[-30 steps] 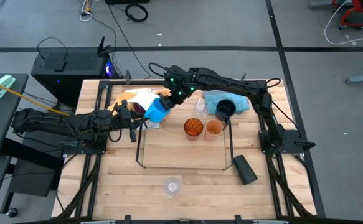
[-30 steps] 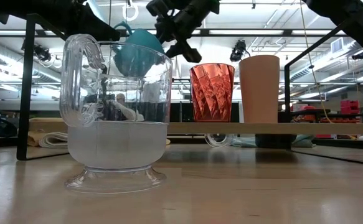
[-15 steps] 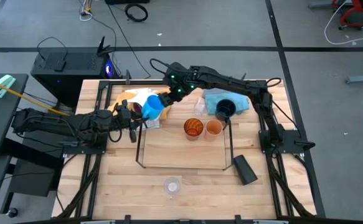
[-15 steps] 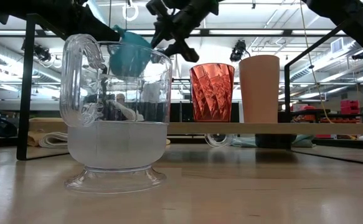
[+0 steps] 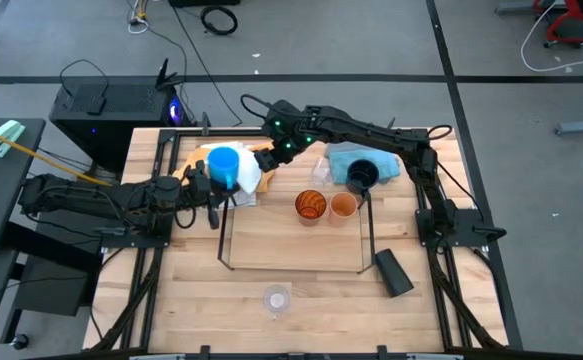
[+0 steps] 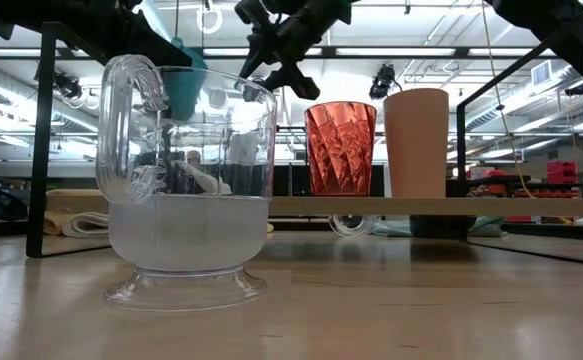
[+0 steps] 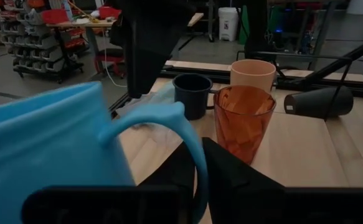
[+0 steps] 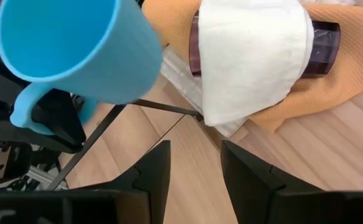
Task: Stack small to large cups/mugs on shelf
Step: Put the blue mug on the shelf
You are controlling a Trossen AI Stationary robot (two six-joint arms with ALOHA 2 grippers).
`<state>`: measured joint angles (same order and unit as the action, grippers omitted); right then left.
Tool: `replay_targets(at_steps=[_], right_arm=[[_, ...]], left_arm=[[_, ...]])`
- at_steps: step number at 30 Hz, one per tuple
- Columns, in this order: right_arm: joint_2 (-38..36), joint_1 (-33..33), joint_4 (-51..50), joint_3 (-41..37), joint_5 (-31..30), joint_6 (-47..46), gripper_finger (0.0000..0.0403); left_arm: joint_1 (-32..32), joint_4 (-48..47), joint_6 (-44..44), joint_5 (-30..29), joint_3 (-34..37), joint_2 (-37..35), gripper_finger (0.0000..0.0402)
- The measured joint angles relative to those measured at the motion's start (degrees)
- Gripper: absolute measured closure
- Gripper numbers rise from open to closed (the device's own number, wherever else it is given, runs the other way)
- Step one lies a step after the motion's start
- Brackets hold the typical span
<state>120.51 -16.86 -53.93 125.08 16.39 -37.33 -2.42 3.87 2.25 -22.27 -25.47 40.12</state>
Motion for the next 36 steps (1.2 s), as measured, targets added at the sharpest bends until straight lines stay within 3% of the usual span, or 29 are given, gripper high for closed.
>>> replay_targets(at_steps=[7,16,23,29,36], right_arm=[[-0.43,-0.76,-0.43,-0.02,-0.05,0.49,0.0257],[-5.95,-3.77,-1.92,0.02,-4.89,2.05,0.0257],[-10.44,-4.77,-3.52,0.04,-7.67,2.69,0.0257],[-12.37,-4.76,-3.63,0.04,-9.18,3.02,0.0257],[-12.76,-4.11,-5.94,0.04,-9.56,3.17,0.0257]], left_arm=[[0.00,-0.45,-0.01,0.01,0.00,0.00,0.0379],[0.68,1.01,-1.58,0.68,0.00,0.00,0.0375],[4.06,8.62,-2.87,7.02,0.00,0.81,0.0382],[5.29,16.08,-1.11,17.91,0.00,6.95,0.0375],[3.96,21.50,-1.86,21.01,-1.72,14.45,0.0382]])
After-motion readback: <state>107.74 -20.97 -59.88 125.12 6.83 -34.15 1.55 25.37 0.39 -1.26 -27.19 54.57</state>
